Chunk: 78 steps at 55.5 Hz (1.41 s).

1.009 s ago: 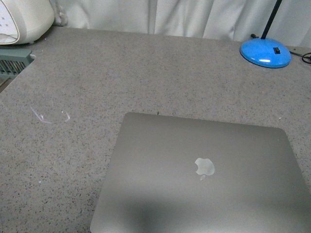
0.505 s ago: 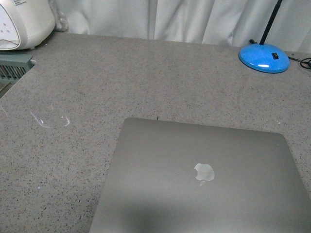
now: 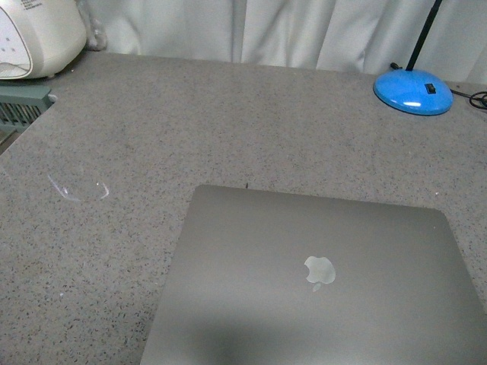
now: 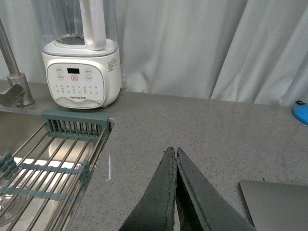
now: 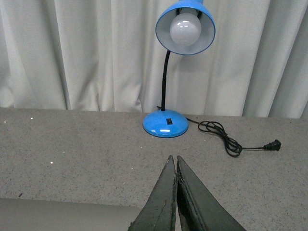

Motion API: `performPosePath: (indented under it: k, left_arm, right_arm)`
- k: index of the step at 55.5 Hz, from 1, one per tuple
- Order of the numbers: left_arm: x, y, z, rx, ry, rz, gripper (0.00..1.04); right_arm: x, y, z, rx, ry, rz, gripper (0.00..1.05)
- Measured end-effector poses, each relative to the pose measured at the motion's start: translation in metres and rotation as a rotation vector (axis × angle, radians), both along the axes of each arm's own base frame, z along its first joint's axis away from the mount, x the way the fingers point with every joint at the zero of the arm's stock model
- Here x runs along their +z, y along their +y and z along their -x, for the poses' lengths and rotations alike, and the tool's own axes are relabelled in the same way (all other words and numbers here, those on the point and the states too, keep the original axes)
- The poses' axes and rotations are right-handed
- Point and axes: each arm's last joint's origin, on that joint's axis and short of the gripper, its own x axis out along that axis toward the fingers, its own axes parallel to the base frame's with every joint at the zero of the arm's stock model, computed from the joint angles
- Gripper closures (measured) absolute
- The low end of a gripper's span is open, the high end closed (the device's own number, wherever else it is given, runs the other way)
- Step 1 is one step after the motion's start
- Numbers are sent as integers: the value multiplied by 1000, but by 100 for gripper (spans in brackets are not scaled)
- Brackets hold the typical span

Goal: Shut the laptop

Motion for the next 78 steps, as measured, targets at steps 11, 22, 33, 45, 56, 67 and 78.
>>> performPosePath:
  k: [11,22,33,45,56,67,78]
  left_arm:
    - [0,0,0,0,0,-1,101]
    - [0,0,0,0,0,-2,101]
    - [0,0,0,0,0,-2,82]
    - [0,0,0,0,0,-2,32]
    - [0,0,0,0,0,-3,5]
    - [0,0,0,0,0,-2,6]
    - [0,0,0,0,0,-2,6]
  right_arm:
    - [0,0,7,1,-16,0,104]
    - [-1,0,6,1,-10,0,104]
    - [-1,0,7,0,-11,0,86]
    - [-1,0,7,1,-11,0,36]
    - [-1,0,7,1,-11,0,7]
    - [-1,0,7,1,-11,0,9]
    - [-1,0,7,1,-11,0,9]
